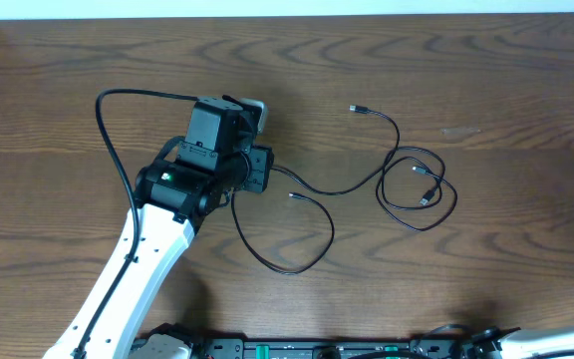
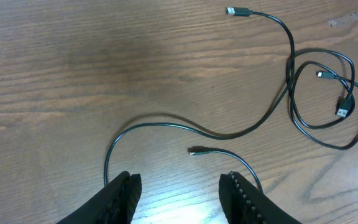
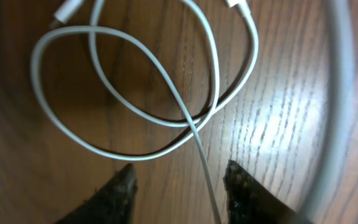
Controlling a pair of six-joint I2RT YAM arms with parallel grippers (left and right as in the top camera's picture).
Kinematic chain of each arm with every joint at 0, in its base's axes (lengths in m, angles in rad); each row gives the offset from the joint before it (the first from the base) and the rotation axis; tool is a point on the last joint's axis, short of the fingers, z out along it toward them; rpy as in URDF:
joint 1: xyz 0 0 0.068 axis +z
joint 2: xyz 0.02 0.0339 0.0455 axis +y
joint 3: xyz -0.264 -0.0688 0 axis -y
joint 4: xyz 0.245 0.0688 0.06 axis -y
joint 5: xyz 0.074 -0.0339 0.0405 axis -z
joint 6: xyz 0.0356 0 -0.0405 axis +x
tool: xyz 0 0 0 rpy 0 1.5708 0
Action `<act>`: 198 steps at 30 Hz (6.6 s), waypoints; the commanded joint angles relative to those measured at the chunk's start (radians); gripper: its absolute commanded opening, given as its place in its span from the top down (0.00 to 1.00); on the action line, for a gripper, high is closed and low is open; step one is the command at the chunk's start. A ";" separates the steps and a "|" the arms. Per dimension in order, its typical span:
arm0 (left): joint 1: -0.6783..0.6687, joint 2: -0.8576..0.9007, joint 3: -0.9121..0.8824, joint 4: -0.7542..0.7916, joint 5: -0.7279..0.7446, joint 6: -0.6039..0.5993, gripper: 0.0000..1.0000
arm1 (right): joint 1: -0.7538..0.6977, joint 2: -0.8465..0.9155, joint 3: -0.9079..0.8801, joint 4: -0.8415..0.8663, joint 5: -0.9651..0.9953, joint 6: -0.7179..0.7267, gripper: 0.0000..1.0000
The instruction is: Untangle cables
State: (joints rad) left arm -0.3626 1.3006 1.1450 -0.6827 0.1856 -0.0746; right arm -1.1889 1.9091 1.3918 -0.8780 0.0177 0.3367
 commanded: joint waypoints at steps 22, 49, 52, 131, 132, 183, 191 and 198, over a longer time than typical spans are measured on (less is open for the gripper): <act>0.004 0.002 0.003 -0.011 0.011 0.037 0.47 | 0.074 -0.367 0.003 -0.029 -0.045 -0.008 0.01; 0.004 0.001 0.003 0.071 0.001 0.073 0.05 | 1.027 -0.518 0.003 -0.068 -0.179 -0.266 0.01; 0.004 0.001 0.003 0.074 0.002 0.072 0.05 | 1.077 -0.518 0.003 -0.098 -0.189 -0.280 0.01; 0.214 0.446 -0.349 0.766 0.541 0.477 0.27 | 1.230 -0.570 -0.666 0.388 -0.373 -0.293 0.01; 0.214 0.450 -0.349 0.763 0.541 0.477 0.27 | 1.230 -0.570 -0.666 0.388 -0.375 -0.293 0.01; 0.103 0.567 -0.349 0.857 0.660 0.297 0.35 | 1.230 -0.569 -0.666 0.399 -0.171 -0.155 0.01; 0.103 0.508 -0.349 0.857 0.727 0.250 0.35 | 1.230 -0.519 -0.666 0.376 -0.034 -0.070 0.01; 0.103 0.409 -0.349 0.855 0.727 0.203 0.34 | 1.230 -0.444 -0.666 0.376 -0.024 0.007 0.01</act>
State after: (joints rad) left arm -0.2573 1.7649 0.7925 0.1761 0.8867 0.1600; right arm 0.0341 1.4479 0.7292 -0.5022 -0.0349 0.2863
